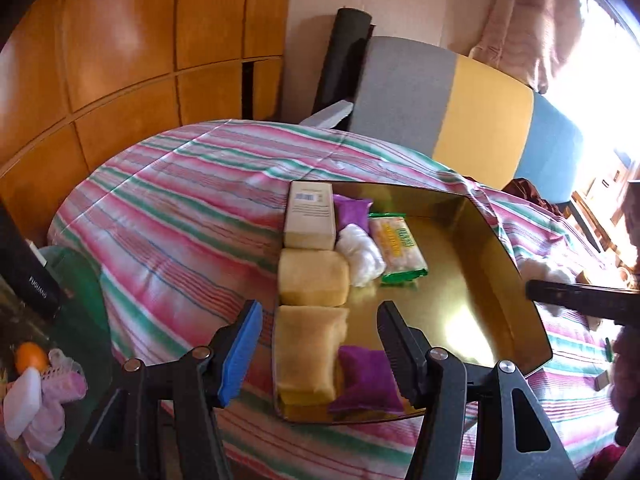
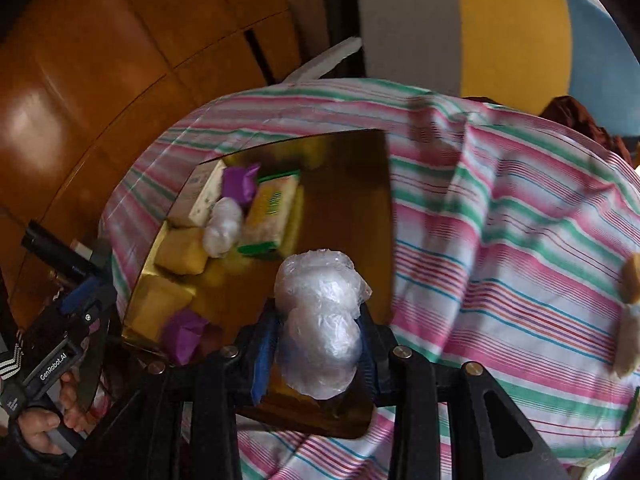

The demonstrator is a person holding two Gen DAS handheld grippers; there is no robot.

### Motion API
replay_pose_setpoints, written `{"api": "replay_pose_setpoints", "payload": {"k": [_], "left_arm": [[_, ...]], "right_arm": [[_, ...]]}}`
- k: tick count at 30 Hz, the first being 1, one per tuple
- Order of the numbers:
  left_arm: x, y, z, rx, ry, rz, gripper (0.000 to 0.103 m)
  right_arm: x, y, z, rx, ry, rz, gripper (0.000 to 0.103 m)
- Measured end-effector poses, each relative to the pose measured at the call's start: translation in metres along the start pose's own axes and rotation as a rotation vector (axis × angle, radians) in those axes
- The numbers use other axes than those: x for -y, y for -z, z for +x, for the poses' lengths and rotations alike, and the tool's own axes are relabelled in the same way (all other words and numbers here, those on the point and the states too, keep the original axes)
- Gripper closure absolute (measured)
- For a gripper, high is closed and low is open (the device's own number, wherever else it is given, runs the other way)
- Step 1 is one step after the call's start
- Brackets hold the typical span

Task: Organize objects
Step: 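Carry the clear plastic ball into the gold tin and release it with the right gripper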

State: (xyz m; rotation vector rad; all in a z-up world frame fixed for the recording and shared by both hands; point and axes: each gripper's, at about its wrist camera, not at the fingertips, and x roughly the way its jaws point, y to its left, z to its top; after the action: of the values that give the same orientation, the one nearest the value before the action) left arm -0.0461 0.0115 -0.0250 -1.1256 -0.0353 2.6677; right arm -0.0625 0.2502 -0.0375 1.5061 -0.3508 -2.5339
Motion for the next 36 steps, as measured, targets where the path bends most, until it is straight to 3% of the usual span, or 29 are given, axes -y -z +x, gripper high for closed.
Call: {"api": "replay_pose_setpoints", "payload": {"k": [8,12,18,30,36], "left_arm": [[-0.019,0.01,0.006,-0.024,0.003,-0.044,0.042],[-0.026,0.011,0.007,-0.03,0.002,-0.065,0.04],[-0.031,0.013,0.007,-0.033,-0.008,-0.083,0.036],[-0.01,0.009,-0.007,0.007,0.01,-0.017,0.034],[0.009,0.01,-0.014,0.013,0.031,0.034,0.034]], "right_arm": [[-0.039,-0.023,0.08,-0.141,-0.052,0.081,0.066],[-0.05,-0.022,0.096,-0.173,-0.136,0.109,0.061],[-0.054,-0.017,0.099,-0.181,-0.168,0.112,0.057],[-0.031,0.0,0.022,0.039,-0.053,0.119,0.057],[-0.013,0.019,-0.014,0.111,0.052,0.08,0.057]]}}
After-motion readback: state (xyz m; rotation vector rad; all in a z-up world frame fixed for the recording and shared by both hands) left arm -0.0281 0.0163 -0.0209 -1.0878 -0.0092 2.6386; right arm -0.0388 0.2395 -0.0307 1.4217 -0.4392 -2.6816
